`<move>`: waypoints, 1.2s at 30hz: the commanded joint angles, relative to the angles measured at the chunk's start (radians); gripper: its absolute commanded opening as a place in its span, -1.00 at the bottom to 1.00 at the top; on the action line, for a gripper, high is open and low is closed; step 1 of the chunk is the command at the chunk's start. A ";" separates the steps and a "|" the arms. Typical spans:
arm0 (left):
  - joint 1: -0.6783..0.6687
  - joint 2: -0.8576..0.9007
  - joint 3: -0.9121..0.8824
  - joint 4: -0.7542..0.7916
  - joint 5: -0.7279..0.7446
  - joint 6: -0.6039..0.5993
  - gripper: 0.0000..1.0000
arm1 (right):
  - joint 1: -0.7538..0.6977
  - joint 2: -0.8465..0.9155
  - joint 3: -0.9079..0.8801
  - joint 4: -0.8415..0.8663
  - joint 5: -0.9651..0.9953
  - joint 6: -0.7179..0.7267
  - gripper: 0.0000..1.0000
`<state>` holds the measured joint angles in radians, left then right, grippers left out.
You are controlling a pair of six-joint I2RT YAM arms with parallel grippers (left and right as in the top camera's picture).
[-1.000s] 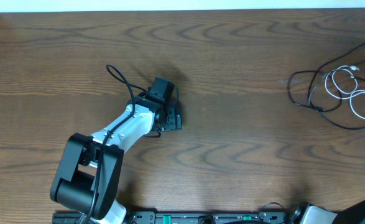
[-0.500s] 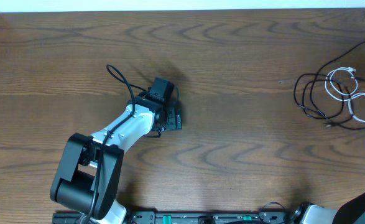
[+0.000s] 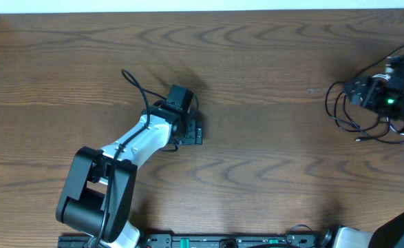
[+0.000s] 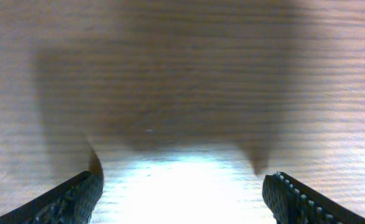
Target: Untangle cables
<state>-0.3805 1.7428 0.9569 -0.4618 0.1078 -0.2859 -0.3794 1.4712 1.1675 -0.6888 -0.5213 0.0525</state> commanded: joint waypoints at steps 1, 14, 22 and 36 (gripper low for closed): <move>0.009 -0.048 0.061 0.003 -0.018 0.114 0.84 | 0.087 0.006 0.000 -0.031 -0.046 -0.100 0.68; 0.144 -0.393 0.102 -0.195 -0.146 0.116 1.00 | 0.357 0.006 0.000 -0.193 0.484 -0.098 0.99; 0.166 -0.564 0.101 -0.492 -0.142 0.109 1.00 | 0.362 -0.003 0.000 -0.286 0.418 -0.106 0.99; 0.166 -0.995 0.085 -0.526 -0.169 0.109 1.00 | 0.354 -0.337 -0.032 -0.227 0.486 -0.106 0.98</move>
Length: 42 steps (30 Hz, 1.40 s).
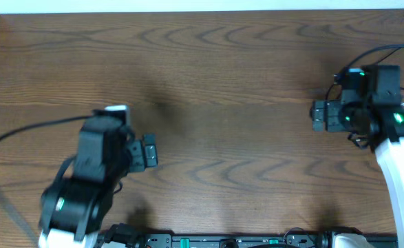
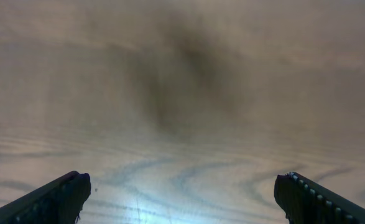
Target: Untangle cables
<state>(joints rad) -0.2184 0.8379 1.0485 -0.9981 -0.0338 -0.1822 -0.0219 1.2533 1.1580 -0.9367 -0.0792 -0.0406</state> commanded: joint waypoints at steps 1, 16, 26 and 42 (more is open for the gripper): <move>0.004 -0.114 -0.006 0.013 -0.027 0.006 1.00 | -0.003 -0.164 -0.032 0.034 0.055 -0.013 0.99; 0.004 -0.218 -0.006 0.011 -0.027 0.006 1.00 | -0.003 -0.616 -0.064 -0.002 0.070 0.002 0.99; 0.004 -0.218 -0.006 0.011 -0.027 0.006 1.00 | -0.003 -0.633 -0.064 -0.210 0.070 0.002 0.99; 0.004 -0.218 -0.006 0.011 -0.027 0.006 1.00 | -0.003 -0.633 -0.064 -0.406 0.070 0.002 0.98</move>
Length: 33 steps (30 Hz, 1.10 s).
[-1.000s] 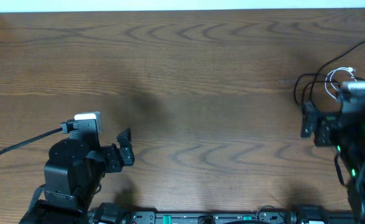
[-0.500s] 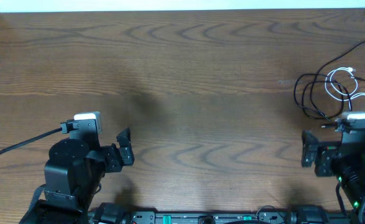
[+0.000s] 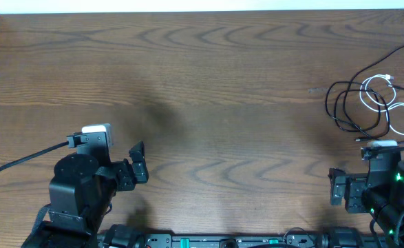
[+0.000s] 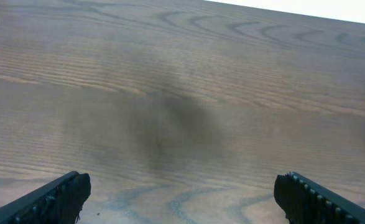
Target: Untangle cables
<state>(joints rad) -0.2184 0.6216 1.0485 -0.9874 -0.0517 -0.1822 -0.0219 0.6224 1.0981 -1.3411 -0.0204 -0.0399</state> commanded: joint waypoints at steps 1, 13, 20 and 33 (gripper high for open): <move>0.004 -0.002 -0.006 0.001 -0.010 0.006 1.00 | -0.003 -0.003 -0.005 -0.001 0.011 0.001 0.98; 0.004 -0.002 -0.006 0.001 -0.009 0.006 1.00 | -0.003 -0.080 -0.043 0.060 0.067 -0.011 0.98; 0.004 -0.002 -0.006 0.001 -0.010 0.006 1.00 | -0.003 -0.262 -0.266 0.304 0.042 -0.010 0.99; 0.004 -0.002 -0.006 0.001 -0.009 0.006 1.00 | -0.002 -0.528 -0.715 0.944 -0.114 -0.010 0.99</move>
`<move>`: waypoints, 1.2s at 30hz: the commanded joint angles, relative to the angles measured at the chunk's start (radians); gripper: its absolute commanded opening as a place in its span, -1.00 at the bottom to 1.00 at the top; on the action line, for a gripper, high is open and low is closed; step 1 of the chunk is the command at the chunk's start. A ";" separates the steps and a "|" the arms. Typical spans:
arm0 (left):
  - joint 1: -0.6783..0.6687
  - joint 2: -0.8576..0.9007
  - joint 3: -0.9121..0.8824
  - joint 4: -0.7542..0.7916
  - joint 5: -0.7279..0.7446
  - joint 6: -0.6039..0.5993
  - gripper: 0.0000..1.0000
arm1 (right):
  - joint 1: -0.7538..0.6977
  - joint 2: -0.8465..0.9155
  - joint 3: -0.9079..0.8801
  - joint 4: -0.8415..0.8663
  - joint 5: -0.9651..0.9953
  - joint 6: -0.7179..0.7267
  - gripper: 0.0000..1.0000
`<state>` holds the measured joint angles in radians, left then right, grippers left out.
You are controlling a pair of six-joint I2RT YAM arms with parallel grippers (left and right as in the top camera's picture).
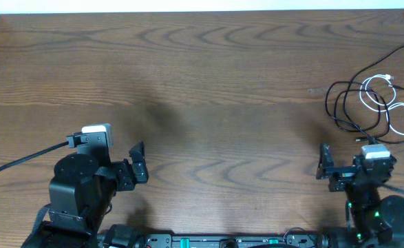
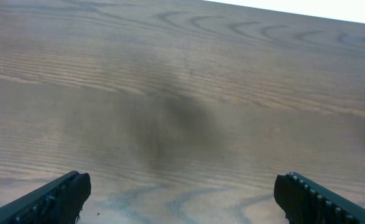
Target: Untangle cables
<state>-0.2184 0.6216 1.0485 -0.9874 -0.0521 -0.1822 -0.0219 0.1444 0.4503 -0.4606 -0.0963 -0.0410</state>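
A black cable [image 1: 344,105] lies in loose loops at the table's far right. A white cable [image 1: 389,110] is coiled beside it, and the two overlap where they meet. My left gripper [image 1: 139,162] sits drawn back at the near left edge. It is open, with its fingertips [image 2: 58,198] wide apart over bare wood and nothing between them. My right gripper [image 1: 326,167] sits at the near right edge, below the cables and clear of them. It looks open and empty.
The brown wooden table [image 1: 208,83] fills the view. Its white back edge [image 1: 202,5] runs along the top. A dark lead [image 1: 23,162] trails from the left arm toward the left edge. A faint shadow patch [image 2: 170,118] lies on the wood ahead of the left gripper.
The right arm has shifted slightly at the near edge, and its gripper now sits a little farther up and left. The left arm and both cables are unchanged.
My left gripper was low over the wood left of centre while the right one was over the cable pile. Then both arms were partly drawn back. By the last moment both sat at the near edge, and the black and white cables lay uncovered at the right.
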 commanded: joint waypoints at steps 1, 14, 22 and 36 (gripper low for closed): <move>0.004 -0.002 -0.006 0.001 -0.009 0.006 1.00 | -0.002 -0.068 -0.092 0.100 -0.038 -0.009 0.98; 0.004 -0.002 -0.006 0.001 -0.009 0.006 0.99 | -0.003 -0.139 -0.363 0.567 -0.034 -0.009 0.98; 0.004 -0.002 -0.006 0.001 -0.009 0.006 1.00 | -0.002 -0.140 -0.445 0.702 -0.019 -0.010 0.99; 0.004 -0.002 -0.006 0.001 -0.009 0.006 1.00 | -0.003 -0.140 -0.445 0.395 -0.015 -0.005 0.99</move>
<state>-0.2184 0.6216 1.0485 -0.9874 -0.0521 -0.1822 -0.0219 0.0135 0.0067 -0.0612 -0.1158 -0.0410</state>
